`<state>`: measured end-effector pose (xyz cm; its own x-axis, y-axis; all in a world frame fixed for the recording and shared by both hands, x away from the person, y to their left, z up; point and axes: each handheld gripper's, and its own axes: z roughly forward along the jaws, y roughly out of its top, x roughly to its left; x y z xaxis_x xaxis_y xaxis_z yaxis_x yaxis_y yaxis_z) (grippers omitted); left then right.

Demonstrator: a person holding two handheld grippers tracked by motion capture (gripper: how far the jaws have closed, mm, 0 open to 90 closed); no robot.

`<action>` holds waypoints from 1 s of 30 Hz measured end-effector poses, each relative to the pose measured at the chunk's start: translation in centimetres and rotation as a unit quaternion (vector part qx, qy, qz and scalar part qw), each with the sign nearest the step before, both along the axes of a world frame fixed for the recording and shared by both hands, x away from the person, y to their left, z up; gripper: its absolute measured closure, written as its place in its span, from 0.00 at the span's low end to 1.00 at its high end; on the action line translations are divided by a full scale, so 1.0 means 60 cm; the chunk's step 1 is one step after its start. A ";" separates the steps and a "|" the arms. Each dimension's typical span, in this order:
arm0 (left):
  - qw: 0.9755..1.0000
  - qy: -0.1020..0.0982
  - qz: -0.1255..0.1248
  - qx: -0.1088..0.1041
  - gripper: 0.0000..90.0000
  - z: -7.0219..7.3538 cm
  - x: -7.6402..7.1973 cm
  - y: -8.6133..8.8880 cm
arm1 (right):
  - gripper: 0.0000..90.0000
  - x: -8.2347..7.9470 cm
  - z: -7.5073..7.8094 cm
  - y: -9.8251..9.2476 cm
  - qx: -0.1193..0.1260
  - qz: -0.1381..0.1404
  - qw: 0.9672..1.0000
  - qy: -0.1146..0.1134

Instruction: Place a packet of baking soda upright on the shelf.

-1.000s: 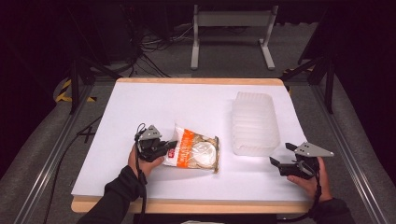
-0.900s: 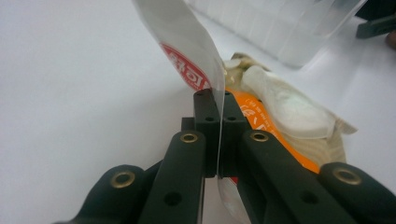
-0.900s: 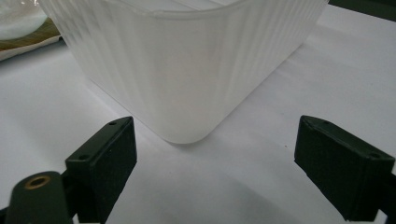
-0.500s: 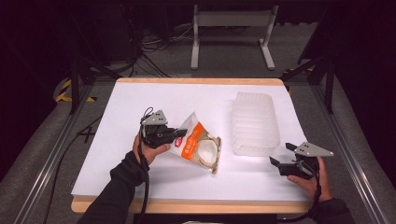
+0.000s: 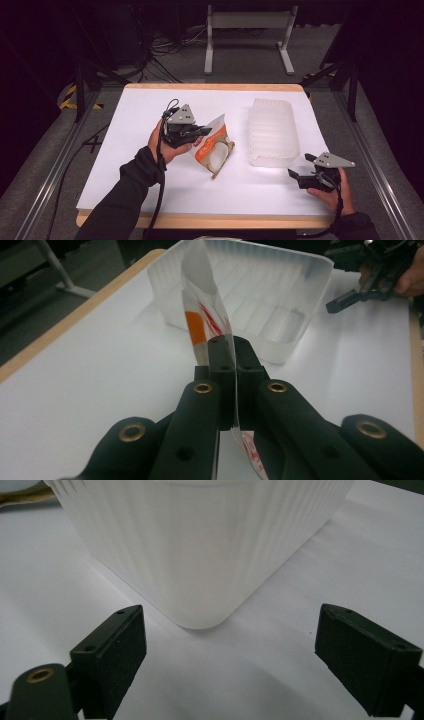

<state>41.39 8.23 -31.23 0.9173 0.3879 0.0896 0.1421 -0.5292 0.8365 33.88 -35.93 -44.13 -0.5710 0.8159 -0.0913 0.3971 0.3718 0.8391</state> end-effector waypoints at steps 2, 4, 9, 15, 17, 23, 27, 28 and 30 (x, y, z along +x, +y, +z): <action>1.000 -0.006 -0.003 0.011 1.00 0.011 0.001 -0.004 | 0.15 0.000 0.000 0.000 0.002 0.000 1.000 -0.001; 0.999 -0.014 -0.002 0.029 1.00 0.021 0.004 -0.008 | 0.15 0.000 0.000 -0.001 0.004 0.000 1.000 -0.001; 0.998 -0.021 -0.001 0.059 1.00 0.042 0.012 -0.013 | 0.15 0.001 0.001 -0.005 0.013 0.001 1.000 0.001; 0.999 -0.024 -0.001 0.046 1.00 0.059 0.020 -0.007 | 0.15 0.001 0.001 -0.005 0.014 0.001 1.000 0.002; 0.999 -0.027 -0.006 0.042 1.00 0.063 0.023 -0.006 | 0.15 0.001 0.001 -0.005 0.015 0.001 1.000 0.002; 0.998 -0.044 -0.023 0.028 1.00 0.085 0.025 -0.015 | 0.15 0.001 0.001 -0.005 0.014 0.000 1.000 0.002; 0.998 -0.047 -0.026 0.018 1.00 0.094 0.028 -0.022 | 0.15 0.001 0.001 -0.005 0.014 0.000 1.000 0.002; 0.998 -0.053 -0.031 0.018 1.00 0.101 0.030 -0.029 | 0.15 0.001 0.001 -0.005 0.014 0.001 1.000 0.002; 0.998 -0.054 -0.033 0.015 1.00 0.104 0.030 -0.033 | 0.15 0.001 0.001 -0.005 0.015 0.001 1.000 0.002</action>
